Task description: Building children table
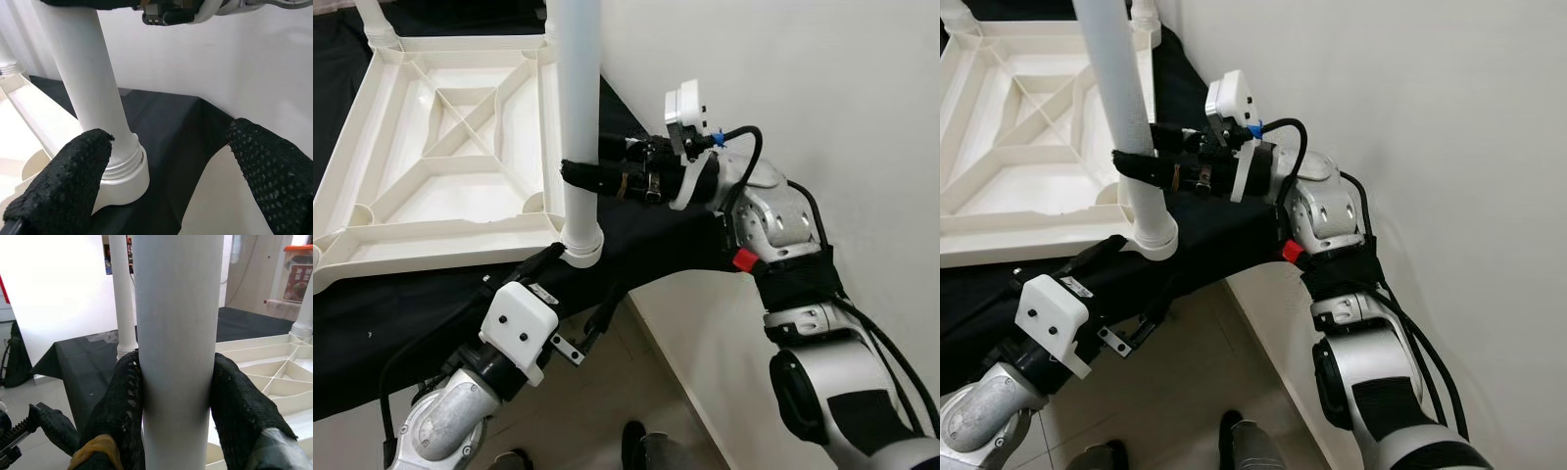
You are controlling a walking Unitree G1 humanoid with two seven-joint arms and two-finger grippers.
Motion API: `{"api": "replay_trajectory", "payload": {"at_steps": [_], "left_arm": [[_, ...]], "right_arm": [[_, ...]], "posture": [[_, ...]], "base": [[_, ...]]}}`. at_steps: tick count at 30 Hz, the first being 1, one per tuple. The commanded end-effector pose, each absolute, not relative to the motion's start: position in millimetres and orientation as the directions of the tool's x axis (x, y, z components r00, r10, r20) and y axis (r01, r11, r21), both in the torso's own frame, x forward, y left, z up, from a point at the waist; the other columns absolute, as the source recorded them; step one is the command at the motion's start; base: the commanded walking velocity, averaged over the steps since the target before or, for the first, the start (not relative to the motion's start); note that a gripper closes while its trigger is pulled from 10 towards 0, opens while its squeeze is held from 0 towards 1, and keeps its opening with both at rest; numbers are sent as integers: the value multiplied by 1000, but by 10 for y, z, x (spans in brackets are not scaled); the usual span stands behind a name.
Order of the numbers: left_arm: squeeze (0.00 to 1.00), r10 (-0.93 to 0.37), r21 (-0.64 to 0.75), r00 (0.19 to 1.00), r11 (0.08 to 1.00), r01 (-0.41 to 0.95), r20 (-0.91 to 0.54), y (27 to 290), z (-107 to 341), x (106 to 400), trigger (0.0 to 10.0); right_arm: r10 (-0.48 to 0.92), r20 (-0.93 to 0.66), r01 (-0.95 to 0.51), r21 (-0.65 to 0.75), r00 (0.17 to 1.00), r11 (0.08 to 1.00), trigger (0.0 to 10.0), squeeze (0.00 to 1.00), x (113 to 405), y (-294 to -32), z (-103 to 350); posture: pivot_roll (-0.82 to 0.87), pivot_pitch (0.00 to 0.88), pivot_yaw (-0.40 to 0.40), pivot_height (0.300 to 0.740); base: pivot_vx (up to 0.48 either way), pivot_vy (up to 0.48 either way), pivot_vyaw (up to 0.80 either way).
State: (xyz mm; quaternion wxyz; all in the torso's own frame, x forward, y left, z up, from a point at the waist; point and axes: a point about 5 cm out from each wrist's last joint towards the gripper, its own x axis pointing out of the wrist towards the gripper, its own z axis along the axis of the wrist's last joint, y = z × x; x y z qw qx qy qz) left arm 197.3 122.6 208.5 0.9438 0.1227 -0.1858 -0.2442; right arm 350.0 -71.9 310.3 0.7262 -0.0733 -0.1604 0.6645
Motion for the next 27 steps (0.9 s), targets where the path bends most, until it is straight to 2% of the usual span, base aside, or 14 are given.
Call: {"api": "replay_trajectory", "payload": {"at_steps": [1, 5, 6, 7, 8, 9, 10, 11, 12, 14, 15, 19, 26, 27], "left_arm": [[0, -520, 325, 808, 842, 430, 278, 1199, 2069, 1923, 10000], [0, -516, 323, 811, 845, 427, 278, 1203, 2064, 1927, 10000], [0, -513, 323, 812, 846, 424, 279, 1207, 2069, 1929, 10000], [0, -511, 323, 813, 848, 421, 281, 1207, 2069, 1926, 10000], [0, -511, 323, 813, 848, 421, 281, 1207, 2069, 1926, 10000], [0, -505, 327, 816, 850, 413, 282, 1206, 2061, 1918, 10000], [0, -505, 327, 816, 850, 413, 282, 1206, 2061, 1918, 10000], [0, -486, 317, 825, 861, 397, 287, 1222, 2063, 1919, 10000], [0, -486, 317, 825, 861, 397, 287, 1222, 2063, 1919, 10000], [0, -469, 307, 834, 871, 383, 290, 1237, 2061, 1921, 10000], [0, -469, 307, 834, 871, 383, 290, 1237, 2061, 1921, 10000], [0, -464, 315, 840, 871, 376, 281, 1277, 2041, 1929, 10000], [0, -454, 318, 841, 876, 362, 293, 1293, 2066, 1961, 10000], [0, -457, 319, 841, 874, 366, 290, 1287, 2059, 1957, 10000]], "right_arm": [[992, 122, -937, -345, 13, 54, 0, 0, 3480, -676, 3115], [994, 87, -926, -365, 73, 100, 0, 0, 3532, -694, 3081], [980, 78, -917, -346, 183, 199, 0, 0, 3594, -695, 3031], [925, 108, -882, -279, 364, 380, 0, 0, 3691, -708, 2960], [925, 108, -882, -279, 364, 380, 0, 0, 3691, -708, 2960], [405, 48, -402, -61, 913, 913, 0, 0, 3891, -931, 2574], [405, 48, -402, -61, 913, 913, 0, 0, 3891, -931, 2574], [285, -31, -287, -58, 958, 956, 0, 0, 3701, -969, 2181], [285, -31, -287, -58, 958, 956, 0, 0, 3701, -969, 2181], [390, -95, -398, -85, 916, 914, 0, 0, 3353, -827, 1846], [390, -95, -398, -85, 916, 914, 0, 0, 3353, -827, 1846], [534, -38, -535, -111, 844, 837, 0, 0, 3289, -626, 2018], [555, -2, -553, -78, 832, 830, 0, 0, 3198, -440, 2169], [572, 5, -570, -80, 820, 818, 2000, 0, 3158, -409, 2205]], "posture": [[90, 297, -77, 740], [82, 307, -81, 740], [71, 313, -86, 740], [67, 302, -109, 740], [67, 302, -109, 740], [70, 309, -144, 740], [70, 309, -144, 740], [79, 317, -127, 740], [79, 317, -127, 740], [75, 319, -124, 740], [75, 319, -124, 740], [71, 313, -122, 740], [73, 307, -115, 740], [73, 306, -114, 740]], "base": [[0, 0, 0], [0, 0, 0], [0, 0, 0], [0, 0, 0], [0, 0, 0], [0, 0, 0], [0, 0, 0], [0, 0, 0], [0, 0, 0], [0, 0, 0], [0, 0, 0], [0, 0, 0], [0, 0, 0], [0, 0, 0]]}}
